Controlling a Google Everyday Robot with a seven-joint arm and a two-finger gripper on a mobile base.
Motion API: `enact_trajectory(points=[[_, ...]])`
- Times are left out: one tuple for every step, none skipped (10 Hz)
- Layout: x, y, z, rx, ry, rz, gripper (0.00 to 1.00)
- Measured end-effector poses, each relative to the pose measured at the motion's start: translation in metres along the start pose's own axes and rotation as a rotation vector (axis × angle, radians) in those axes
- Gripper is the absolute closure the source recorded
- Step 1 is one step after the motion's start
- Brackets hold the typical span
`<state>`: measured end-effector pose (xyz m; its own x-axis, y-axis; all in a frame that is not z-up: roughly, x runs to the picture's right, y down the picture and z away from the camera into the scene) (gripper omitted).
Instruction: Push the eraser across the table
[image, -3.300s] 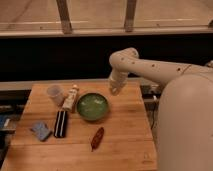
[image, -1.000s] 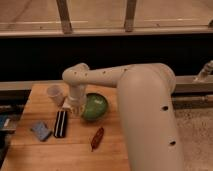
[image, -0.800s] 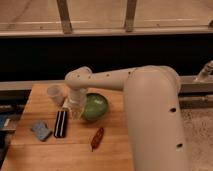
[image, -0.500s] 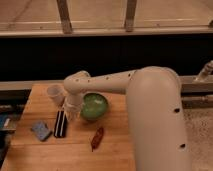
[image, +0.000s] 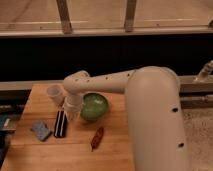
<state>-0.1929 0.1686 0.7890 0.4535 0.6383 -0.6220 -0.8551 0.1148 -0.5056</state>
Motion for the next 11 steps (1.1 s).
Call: enact_trajectory(points=[[-0.002, 0.002, 0.006, 0.017, 0.016, 0.0, 1.0], [-0.003, 0.002, 0.009, 0.024, 0.025, 0.003, 1.0], [-0.004, 0.0, 0.013, 0.036, 0.04, 0.009, 1.0], [-0.005, -0.001, 0.016, 0.04, 0.047, 0.013, 1.0], [-0.005, -0.003, 0.022, 0.046, 0.06, 0.018, 1.0], [-0.006, -0.006, 0.026, 0.056, 0.072, 0.023, 1.0], [-0.007, -0.008, 0.032, 0.066, 0.086, 0.027, 1.0], [-0.008, -0.009, 0.036, 0.07, 0.093, 0.029, 1.0], [-0.009, -0.011, 0.039, 0.071, 0.099, 0.032, 1.0], [-0.01, -0.013, 0.045, 0.071, 0.108, 0.034, 1.0], [-0.013, -0.011, 0.05, 0.069, 0.117, 0.025, 1.0]])
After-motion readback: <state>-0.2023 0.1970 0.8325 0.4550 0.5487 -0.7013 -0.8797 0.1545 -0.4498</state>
